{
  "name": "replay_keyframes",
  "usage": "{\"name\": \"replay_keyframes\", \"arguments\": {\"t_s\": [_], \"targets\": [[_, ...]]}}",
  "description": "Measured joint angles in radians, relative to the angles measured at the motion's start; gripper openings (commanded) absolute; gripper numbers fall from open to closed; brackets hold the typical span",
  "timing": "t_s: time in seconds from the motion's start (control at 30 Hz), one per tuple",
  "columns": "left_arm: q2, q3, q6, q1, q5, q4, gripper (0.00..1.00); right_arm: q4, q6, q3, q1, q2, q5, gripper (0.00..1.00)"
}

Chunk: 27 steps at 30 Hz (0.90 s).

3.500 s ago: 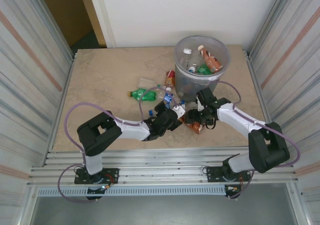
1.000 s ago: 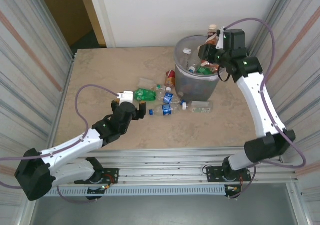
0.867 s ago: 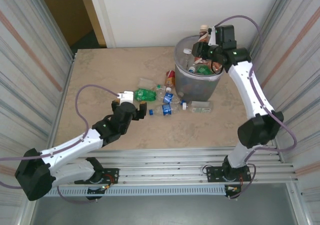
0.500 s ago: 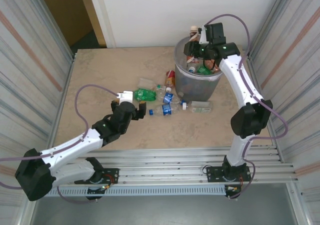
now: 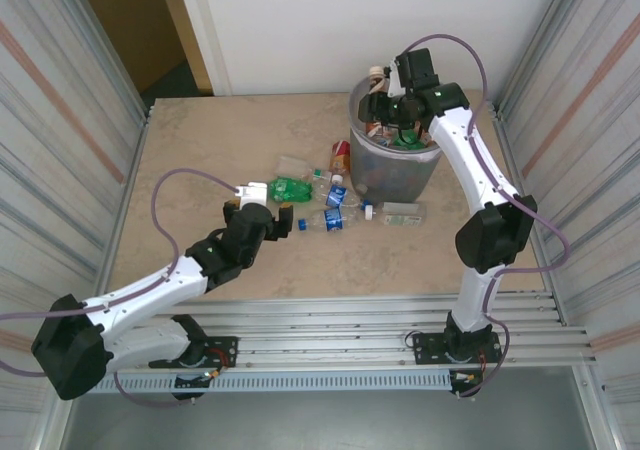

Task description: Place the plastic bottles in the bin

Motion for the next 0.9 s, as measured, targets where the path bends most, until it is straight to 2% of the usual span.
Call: {"name": "replay_keyframes", "arguments": {"t_s": [0.13,0.27,0.5,0.73,0.9], "targets": [[0.006,0.000,0.000,0.000,0.000,0.000,0.99,-0.016,-0.006,0.000,0.006,0.000,0.007,0.75],[0.013,0.000,0.000,0.000,0.006,0.000,0.99,-0.039,-0.008,0.014,0.007,0.000,0.010,0.75],[0.018,0.000,0.000,0.000,0.008,0.000,0.99,-0.050,-0.026,0.037,0.007,0.000,0.026,0.60],[0.018,0.000,0.000,0.000,0.014,0.000,0.99,-0.056,-0.035,0.037,0.005,0.000,0.053,0.32],[0.023,0.000,0.000,0.000,0.014,0.000,0.99,-0.057,-0.040,0.037,0.005,0.000,0.058,0.30]]}}
